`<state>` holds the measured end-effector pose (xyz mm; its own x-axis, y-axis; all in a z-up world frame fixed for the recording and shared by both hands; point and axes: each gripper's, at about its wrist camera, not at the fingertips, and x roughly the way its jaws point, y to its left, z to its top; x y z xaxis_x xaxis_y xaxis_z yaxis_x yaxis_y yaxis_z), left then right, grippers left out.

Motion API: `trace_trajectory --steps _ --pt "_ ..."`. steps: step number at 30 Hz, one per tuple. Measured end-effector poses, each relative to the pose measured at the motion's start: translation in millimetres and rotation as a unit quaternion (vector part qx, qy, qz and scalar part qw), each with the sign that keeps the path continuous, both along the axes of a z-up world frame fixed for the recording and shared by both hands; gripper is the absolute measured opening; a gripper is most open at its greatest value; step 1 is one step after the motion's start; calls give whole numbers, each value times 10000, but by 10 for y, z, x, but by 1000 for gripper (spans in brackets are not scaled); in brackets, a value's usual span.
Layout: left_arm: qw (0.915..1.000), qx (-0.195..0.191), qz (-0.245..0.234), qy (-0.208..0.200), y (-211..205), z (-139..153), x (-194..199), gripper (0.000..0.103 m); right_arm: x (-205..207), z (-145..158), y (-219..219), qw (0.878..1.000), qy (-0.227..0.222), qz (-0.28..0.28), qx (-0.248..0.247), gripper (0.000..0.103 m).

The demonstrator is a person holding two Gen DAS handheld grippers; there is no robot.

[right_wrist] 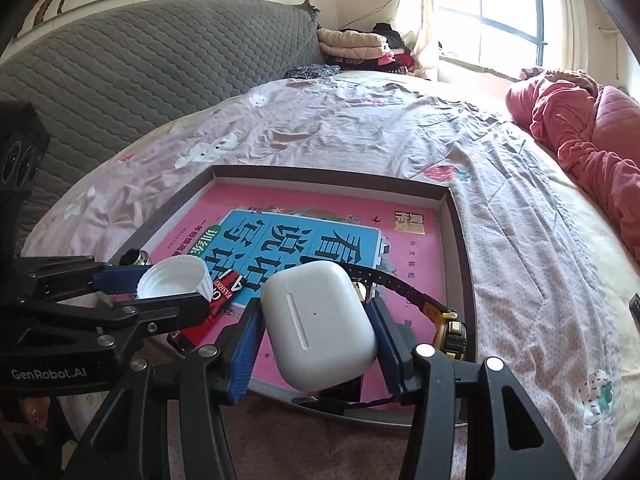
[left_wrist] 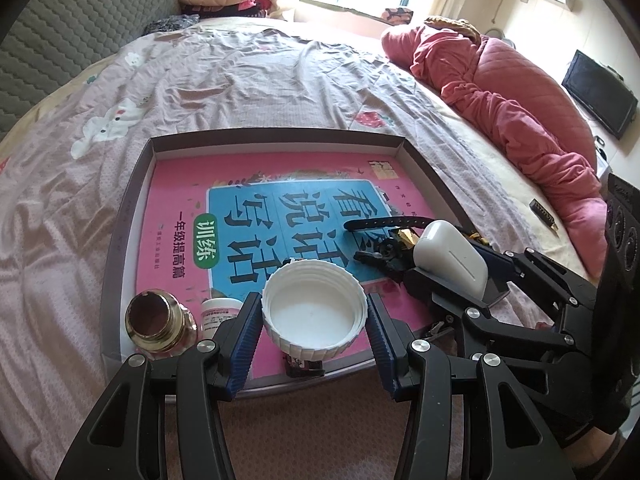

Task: Organize rigid objects
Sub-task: 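Lift the bottle cap and earbud case and carry both over the tray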

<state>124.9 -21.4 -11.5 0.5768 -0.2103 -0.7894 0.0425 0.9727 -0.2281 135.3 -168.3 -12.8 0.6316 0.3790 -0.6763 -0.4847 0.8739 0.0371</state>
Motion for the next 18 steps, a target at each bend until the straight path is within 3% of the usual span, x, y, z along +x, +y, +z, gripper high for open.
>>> trace_trajectory --steps 18 --pt "9998 132 48 163 37 -137 128 52 84 -62 13 9996 180 177 -85 52"
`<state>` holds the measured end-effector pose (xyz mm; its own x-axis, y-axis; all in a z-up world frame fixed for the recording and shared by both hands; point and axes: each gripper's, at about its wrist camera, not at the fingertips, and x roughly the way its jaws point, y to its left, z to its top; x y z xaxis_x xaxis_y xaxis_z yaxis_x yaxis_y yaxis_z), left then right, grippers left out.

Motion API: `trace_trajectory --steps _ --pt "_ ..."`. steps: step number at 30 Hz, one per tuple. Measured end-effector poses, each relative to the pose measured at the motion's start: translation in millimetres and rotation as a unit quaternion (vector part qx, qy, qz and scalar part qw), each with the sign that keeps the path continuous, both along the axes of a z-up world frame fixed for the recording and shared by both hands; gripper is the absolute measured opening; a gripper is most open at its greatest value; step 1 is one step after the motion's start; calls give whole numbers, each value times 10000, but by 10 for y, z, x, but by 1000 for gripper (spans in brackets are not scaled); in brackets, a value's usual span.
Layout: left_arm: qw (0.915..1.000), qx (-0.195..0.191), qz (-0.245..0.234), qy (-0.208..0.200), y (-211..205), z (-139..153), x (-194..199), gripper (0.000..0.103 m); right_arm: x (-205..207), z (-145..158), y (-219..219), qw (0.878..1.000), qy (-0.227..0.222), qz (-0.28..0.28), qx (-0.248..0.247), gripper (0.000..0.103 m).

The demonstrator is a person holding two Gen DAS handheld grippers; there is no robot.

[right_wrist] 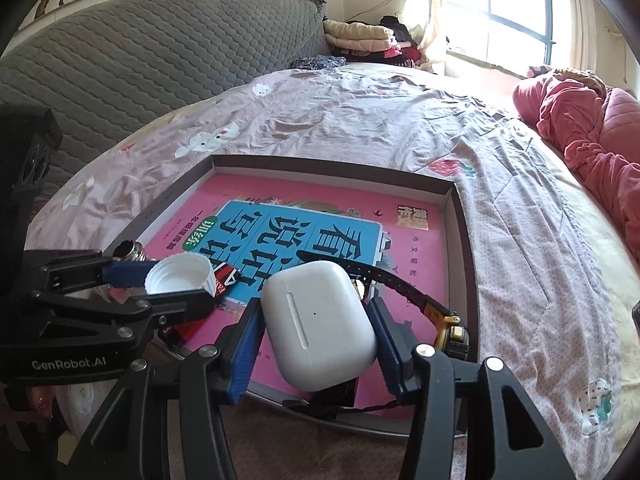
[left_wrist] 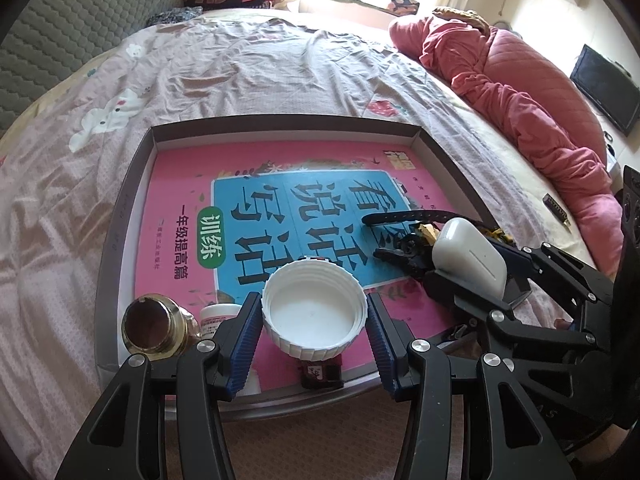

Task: Organize rigid objects
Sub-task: 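Lower the bottle cap beside the pill bottle while the right lowers the earbud case near the clip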

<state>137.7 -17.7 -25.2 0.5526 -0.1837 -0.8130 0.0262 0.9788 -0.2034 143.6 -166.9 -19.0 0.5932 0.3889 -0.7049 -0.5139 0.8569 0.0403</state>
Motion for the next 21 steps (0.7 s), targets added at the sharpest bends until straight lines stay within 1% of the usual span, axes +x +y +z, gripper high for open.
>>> trace_trajectory --steps 10,14,21 --pt "9999 37 169 -1 98 3 22 53 -33 -36 107 9997 50 236 -45 52" --pt "9999 63 155 12 92 -5 14 53 -43 -39 169 9994 45 342 -84 52" --pt "9999 129 94 16 60 -8 12 53 -78 -68 254 9978 -164 377 -525 52"
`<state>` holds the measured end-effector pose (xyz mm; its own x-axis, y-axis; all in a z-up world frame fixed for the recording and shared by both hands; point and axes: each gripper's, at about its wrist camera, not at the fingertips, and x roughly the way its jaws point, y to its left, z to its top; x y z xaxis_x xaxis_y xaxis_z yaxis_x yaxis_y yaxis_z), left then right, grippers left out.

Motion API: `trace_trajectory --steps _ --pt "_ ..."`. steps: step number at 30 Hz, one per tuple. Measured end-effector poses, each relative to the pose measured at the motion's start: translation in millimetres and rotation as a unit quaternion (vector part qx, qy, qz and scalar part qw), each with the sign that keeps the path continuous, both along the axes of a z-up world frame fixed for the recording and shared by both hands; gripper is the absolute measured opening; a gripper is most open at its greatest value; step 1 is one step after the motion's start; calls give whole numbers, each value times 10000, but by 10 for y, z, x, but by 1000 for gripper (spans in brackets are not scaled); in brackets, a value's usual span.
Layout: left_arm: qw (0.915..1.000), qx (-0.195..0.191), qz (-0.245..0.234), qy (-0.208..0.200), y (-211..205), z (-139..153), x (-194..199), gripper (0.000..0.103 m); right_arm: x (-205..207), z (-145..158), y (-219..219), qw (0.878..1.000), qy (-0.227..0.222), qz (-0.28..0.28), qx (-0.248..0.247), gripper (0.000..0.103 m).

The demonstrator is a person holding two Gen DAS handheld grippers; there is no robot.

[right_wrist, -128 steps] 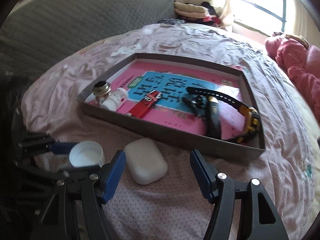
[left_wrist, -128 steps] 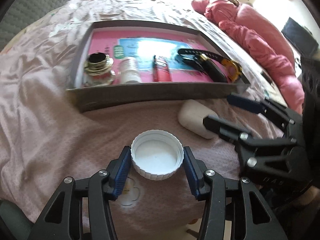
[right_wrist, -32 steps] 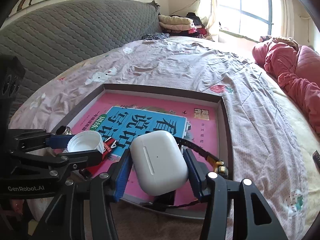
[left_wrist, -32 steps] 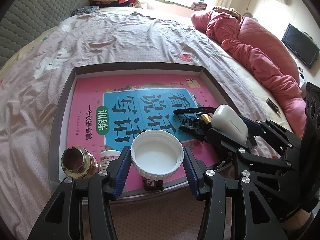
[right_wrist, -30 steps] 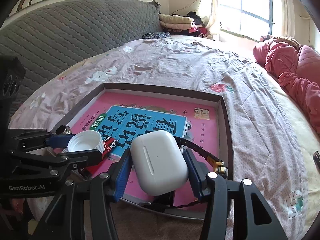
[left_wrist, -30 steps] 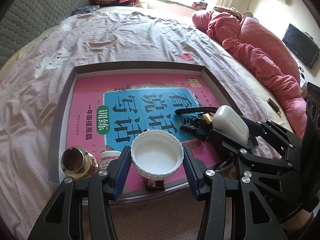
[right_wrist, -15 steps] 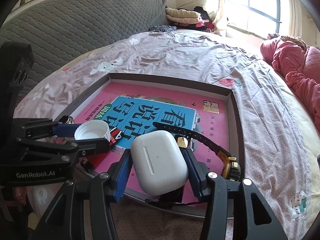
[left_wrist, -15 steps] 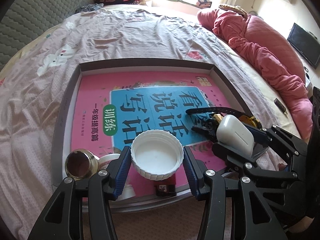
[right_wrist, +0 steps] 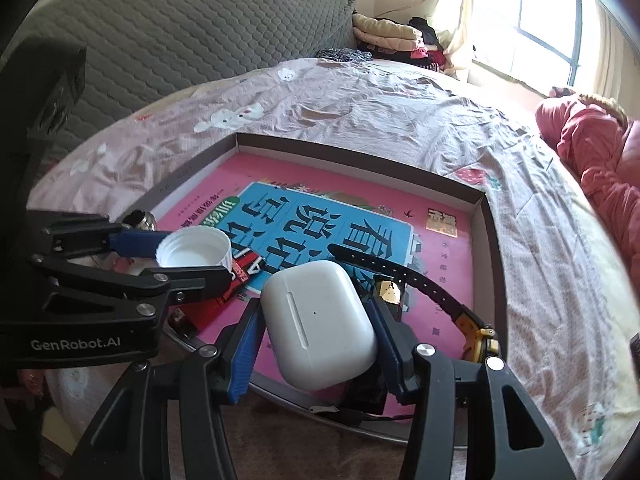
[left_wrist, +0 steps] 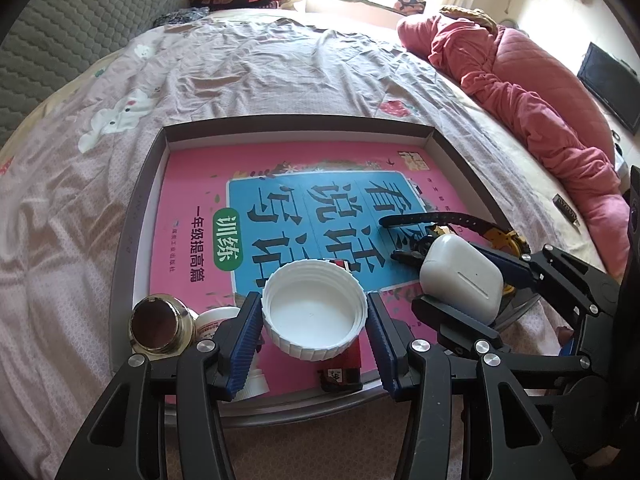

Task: Organize rigid objects
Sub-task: 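Lower the bottle cap beside the pill bottle while the right lowers the earbud case near the clip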

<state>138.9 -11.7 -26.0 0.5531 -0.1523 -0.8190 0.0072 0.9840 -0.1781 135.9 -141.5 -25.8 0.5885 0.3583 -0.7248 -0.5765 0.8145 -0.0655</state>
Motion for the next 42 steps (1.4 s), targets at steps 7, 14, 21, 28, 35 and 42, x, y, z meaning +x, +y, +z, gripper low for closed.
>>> trace_trajectory --steps 7,14,21,28,35,42 --pt "10000 67 -63 28 -41 -12 -10 53 47 -52 -69 9992 7 -275 -275 53" --pt "9997 81 -142 175 -121 -88 -43 53 122 -85 -161 9986 278 -451 -12 52" --pt "9997 34 -98 213 -102 -108 -65 53 162 -111 -203 9974 474 -529 158 52" --pt "9997 11 -90 206 -85 -94 -65 53 162 -104 -214 9972 490 -545 147 53" --pt "9998 -9 -88 193 -75 -69 -75 56 143 -83 -241 9970 517 -515 249 61" --pt "9998 83 -98 178 -68 -28 -123 60 124 -52 -286 9967 473 -528 393 64"
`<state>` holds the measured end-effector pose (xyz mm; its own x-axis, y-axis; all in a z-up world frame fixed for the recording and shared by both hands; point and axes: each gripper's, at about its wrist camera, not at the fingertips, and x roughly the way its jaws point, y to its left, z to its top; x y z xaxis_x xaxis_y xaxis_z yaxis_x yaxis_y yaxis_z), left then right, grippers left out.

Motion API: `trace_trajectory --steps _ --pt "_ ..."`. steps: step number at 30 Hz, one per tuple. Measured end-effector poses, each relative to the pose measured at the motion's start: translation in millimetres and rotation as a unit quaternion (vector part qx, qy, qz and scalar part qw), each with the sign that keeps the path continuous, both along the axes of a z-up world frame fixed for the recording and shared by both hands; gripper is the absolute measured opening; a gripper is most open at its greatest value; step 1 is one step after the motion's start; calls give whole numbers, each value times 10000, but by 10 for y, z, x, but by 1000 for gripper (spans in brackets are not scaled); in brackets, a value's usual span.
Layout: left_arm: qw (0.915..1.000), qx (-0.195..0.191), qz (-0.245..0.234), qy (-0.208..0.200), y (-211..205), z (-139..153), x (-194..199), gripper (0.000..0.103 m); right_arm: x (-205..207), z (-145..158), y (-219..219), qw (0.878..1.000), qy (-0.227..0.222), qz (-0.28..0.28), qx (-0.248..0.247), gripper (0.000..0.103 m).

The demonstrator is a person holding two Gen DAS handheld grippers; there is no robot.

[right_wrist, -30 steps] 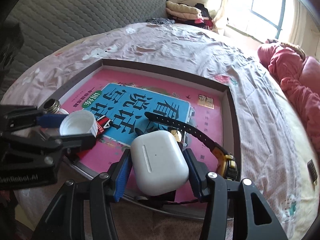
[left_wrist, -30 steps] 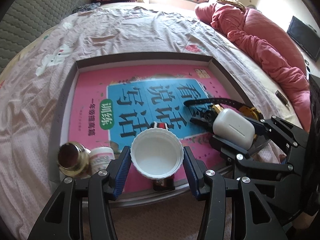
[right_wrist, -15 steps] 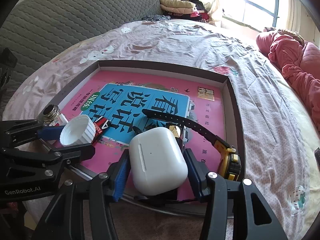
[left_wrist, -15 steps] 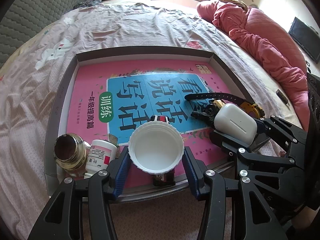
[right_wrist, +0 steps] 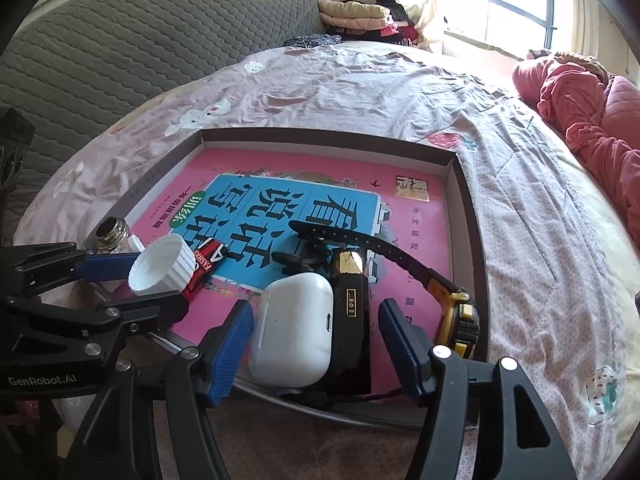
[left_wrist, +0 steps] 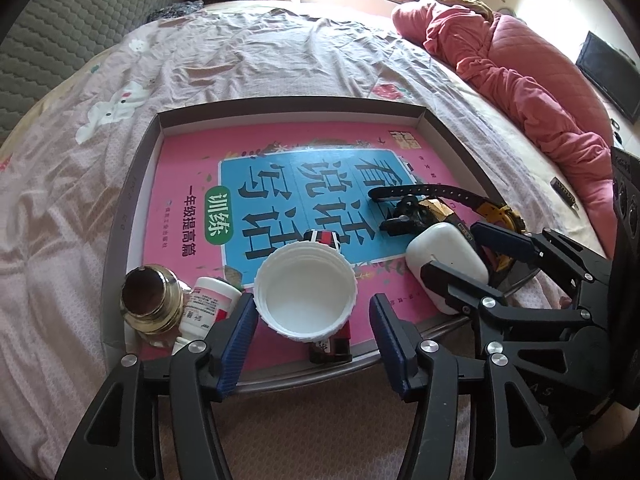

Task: Organize rigid objects
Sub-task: 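Lower the bottle cap beside the pill bottle while the right lowers the earbud case near the clip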

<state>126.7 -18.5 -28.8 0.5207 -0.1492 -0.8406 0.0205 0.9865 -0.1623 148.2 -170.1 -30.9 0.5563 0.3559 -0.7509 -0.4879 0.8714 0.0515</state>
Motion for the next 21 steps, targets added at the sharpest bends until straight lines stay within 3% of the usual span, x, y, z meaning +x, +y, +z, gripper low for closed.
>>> trace_trajectory --steps 21 --pt "9994 -55 14 -348 -10 319 -265 74 -228 349 -381 9890 -616 -521 1242 70"
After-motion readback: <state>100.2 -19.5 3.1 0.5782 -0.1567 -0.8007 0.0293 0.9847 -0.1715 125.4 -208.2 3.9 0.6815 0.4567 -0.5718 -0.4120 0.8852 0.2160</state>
